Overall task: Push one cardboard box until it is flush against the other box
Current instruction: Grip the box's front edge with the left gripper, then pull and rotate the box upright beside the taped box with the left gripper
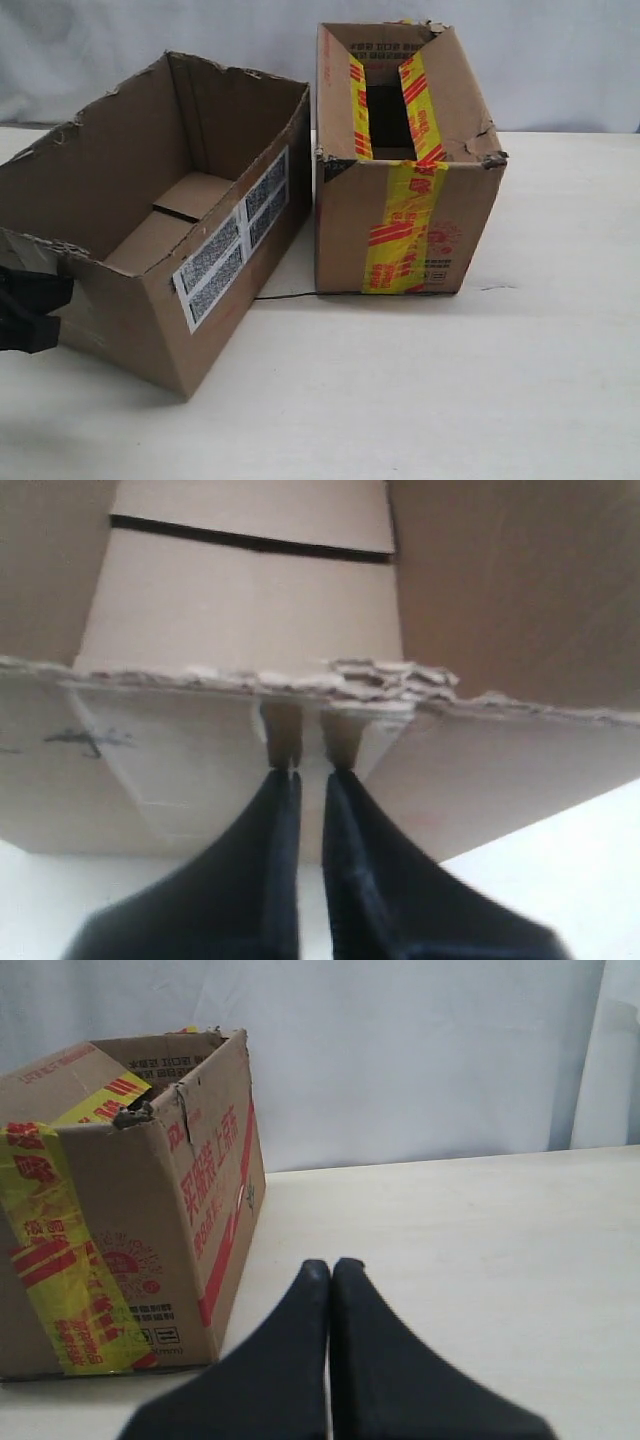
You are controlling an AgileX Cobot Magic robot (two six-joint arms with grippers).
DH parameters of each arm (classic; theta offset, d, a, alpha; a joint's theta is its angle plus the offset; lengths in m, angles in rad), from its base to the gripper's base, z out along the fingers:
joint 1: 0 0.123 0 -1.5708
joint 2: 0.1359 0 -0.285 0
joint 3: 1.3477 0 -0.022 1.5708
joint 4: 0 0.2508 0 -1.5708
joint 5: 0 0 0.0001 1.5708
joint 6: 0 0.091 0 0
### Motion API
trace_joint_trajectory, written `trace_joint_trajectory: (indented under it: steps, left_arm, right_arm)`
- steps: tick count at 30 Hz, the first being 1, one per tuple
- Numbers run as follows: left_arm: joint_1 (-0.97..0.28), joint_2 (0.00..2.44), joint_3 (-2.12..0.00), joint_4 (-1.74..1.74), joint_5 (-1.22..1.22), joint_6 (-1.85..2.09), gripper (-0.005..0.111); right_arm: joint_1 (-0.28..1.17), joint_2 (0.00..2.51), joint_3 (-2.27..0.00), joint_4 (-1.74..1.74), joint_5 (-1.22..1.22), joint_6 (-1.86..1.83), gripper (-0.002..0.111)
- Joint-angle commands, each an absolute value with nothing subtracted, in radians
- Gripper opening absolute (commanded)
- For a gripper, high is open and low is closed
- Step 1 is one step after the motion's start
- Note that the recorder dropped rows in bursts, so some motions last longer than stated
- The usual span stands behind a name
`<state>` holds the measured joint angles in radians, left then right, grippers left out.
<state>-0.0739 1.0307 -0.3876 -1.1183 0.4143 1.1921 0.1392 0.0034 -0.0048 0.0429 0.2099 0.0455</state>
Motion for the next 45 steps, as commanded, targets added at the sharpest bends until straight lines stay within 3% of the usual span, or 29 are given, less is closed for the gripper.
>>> trace_joint_trajectory:
  steps: [1,13,19,27,45]
  left_arm:
    - [-0.131,1.094,-0.387,-1.200,0.336,1.242,0.000]
    - [-0.363,1.324,-0.514,-1.638,0.250,1.596,0.000]
    - [-0.373,1.495,-0.637,-1.661,0.210,1.622,0.000]
    - [-0.373,1.679,-0.799,-1.661,0.372,1.629,0.000]
    - [-0.445,1.730,-0.876,-1.744,0.348,1.736,0.000]
  right_arm:
    - [0.142,0.000,0.000,0.041,0.211,0.037,0.000]
    - [0.142,0.000,0.000,0.041,0.211,0.037,0.000]
    - [0.142,0.000,0.000,0.041,0.211,0.037,0.000]
    - [0.142,0.000,0.000,0.041,0.211,0.037,0.000]
    - [0.142,0.000,0.000,0.041,0.211,0.037,0.000]
